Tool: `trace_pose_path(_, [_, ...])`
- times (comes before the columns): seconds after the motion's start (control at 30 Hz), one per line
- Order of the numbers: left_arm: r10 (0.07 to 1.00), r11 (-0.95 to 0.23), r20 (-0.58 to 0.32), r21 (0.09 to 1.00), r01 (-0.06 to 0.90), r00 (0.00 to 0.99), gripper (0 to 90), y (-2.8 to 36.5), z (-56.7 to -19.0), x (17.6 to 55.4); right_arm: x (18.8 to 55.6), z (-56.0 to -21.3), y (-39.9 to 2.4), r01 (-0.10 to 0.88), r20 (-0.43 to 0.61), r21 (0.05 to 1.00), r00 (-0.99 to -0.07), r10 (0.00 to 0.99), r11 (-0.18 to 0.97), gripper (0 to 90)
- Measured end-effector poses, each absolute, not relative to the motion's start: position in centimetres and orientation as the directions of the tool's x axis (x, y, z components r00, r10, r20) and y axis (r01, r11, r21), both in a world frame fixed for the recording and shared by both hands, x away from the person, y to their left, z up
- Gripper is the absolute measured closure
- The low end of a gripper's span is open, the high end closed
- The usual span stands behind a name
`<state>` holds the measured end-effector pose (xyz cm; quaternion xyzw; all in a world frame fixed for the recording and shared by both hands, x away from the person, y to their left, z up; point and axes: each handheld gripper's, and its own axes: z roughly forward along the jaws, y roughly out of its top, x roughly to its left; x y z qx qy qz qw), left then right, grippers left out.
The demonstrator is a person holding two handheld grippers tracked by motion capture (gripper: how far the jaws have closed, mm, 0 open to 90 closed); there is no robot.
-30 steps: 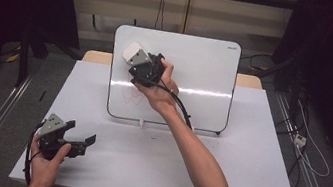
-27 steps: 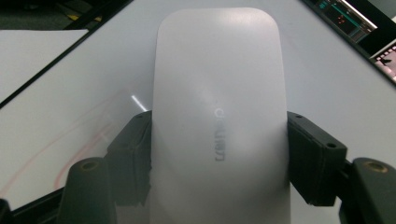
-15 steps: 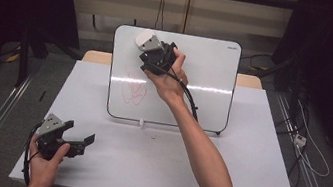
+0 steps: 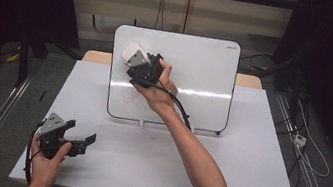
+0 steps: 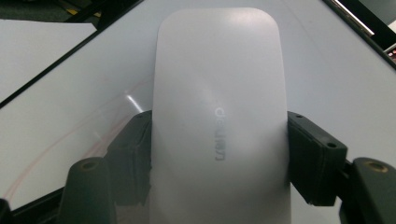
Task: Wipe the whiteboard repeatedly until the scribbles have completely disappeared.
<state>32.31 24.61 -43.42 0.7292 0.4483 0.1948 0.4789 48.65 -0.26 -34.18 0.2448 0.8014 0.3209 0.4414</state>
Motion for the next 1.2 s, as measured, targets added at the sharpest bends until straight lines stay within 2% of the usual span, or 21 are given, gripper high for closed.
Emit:
trace_pose_path(0.37, [0.842, -0.143, -0.141, 0.872, 0.468, 0.521, 6.0, 24.6, -43.4, 32.2, 46.7, -36.4, -0.2, 0.074, -0.578, 0.694, -0.535, 0.616, 0.716, 31.7])
trace_pose_path(1.2, [0.838, -0.163, -0.127, 0.871, 0.464, 0.531, 6.0, 24.0, -43.5, 32.3, 42.9, -40.3, -1.5, 0.079, -0.575, 0.693, -0.539, 0.616, 0.716, 31.7])
